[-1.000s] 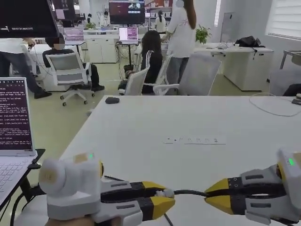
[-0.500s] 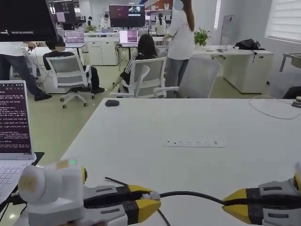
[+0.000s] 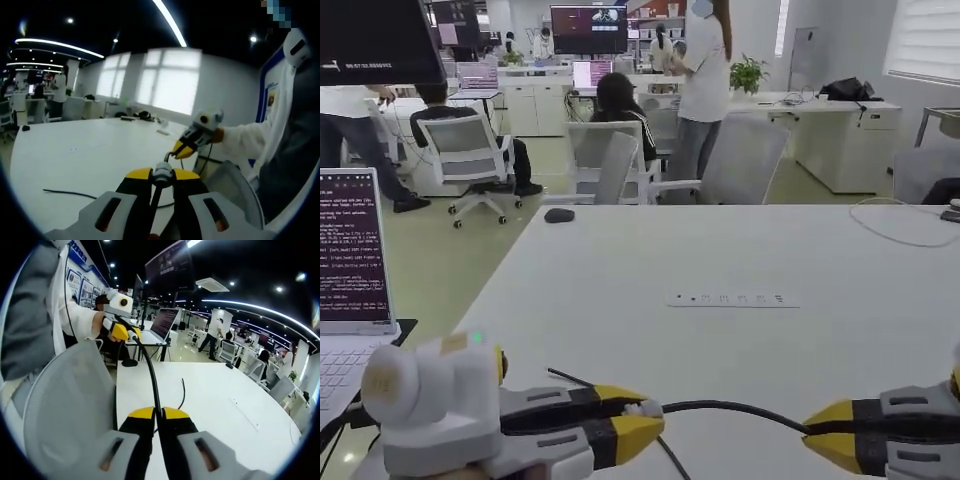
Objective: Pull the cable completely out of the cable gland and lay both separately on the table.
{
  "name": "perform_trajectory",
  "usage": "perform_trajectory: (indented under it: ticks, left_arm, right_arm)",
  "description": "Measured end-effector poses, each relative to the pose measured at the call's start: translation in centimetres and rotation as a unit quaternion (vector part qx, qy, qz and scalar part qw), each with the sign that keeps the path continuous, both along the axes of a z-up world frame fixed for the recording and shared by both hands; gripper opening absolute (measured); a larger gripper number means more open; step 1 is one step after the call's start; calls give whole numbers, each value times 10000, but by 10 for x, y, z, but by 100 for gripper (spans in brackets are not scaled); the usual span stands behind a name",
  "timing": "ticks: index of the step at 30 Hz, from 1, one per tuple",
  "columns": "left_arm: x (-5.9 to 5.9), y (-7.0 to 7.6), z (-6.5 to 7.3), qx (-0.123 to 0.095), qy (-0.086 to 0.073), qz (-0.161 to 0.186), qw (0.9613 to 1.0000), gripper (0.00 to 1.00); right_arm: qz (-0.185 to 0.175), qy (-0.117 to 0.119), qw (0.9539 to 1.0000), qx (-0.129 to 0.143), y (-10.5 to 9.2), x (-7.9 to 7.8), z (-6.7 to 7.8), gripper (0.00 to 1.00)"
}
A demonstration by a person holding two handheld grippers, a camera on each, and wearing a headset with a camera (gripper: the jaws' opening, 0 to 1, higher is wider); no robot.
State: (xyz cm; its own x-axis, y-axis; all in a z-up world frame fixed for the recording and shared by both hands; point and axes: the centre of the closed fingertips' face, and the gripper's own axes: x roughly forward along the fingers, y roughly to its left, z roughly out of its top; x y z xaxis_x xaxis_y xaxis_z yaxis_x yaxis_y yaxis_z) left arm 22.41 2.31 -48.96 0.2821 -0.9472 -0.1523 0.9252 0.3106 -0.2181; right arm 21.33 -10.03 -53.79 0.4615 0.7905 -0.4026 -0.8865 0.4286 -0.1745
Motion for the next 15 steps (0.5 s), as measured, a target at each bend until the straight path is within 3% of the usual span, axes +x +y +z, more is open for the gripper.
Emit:
perform_trajectory:
  ticks: [5, 9, 15]
  left_arm:
    - [-1, -1, 2, -44, -33, -17, 10000, 16]
    - [-3, -4, 5, -124, -38, -59, 9999, 16]
    - [-4, -10, 8, -180, -40, -85, 9998, 16]
  right_arm:
    - [-83, 138, 9998, 98, 0, -1, 0, 4]
    - [-161, 137, 9998, 6, -2, -1, -1, 6]
    - [-180, 46, 9998, -81, 4, 2, 5, 17]
